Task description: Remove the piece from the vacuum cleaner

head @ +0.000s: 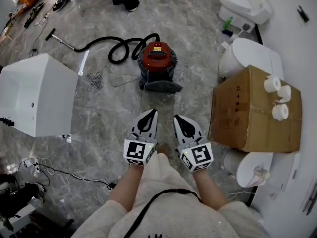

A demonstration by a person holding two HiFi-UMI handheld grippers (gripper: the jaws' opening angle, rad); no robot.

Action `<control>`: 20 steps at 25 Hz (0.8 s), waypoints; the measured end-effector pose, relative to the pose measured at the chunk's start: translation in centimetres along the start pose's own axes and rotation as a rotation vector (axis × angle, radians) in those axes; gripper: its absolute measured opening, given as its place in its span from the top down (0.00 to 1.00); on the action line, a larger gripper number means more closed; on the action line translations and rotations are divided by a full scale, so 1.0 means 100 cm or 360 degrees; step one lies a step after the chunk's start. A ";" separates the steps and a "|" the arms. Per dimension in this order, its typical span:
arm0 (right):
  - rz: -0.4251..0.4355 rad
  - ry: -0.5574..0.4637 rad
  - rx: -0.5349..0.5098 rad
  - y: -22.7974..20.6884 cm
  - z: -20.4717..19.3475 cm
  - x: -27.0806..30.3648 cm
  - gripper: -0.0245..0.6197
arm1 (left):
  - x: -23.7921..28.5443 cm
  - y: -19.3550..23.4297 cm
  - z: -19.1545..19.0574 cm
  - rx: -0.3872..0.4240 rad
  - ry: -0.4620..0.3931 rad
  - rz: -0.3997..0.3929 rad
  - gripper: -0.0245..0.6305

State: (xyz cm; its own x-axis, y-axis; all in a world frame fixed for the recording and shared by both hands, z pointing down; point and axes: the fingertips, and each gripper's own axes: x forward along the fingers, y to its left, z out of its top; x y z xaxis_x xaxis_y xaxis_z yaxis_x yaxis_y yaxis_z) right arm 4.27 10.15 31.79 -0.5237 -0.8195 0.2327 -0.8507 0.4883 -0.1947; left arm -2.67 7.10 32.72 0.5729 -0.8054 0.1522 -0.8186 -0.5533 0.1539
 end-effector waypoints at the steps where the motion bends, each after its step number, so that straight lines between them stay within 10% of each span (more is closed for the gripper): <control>1: 0.0000 0.0012 0.0011 0.000 -0.003 0.002 0.94 | 0.001 0.002 -0.002 0.0000 0.0007 -0.0002 0.93; 20: 0.0007 0.0150 0.0043 -0.036 -0.037 0.092 0.94 | 0.079 0.050 -0.054 -0.0083 0.0145 -0.0064 0.93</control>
State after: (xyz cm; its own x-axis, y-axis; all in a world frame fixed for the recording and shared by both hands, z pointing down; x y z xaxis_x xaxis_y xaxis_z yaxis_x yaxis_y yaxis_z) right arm 2.36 1.98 38.18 -0.5304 -0.7849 0.3203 -0.8475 0.4825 -0.2211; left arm -2.00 -0.85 39.97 0.6085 -0.7587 0.2324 -0.7930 -0.5712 0.2117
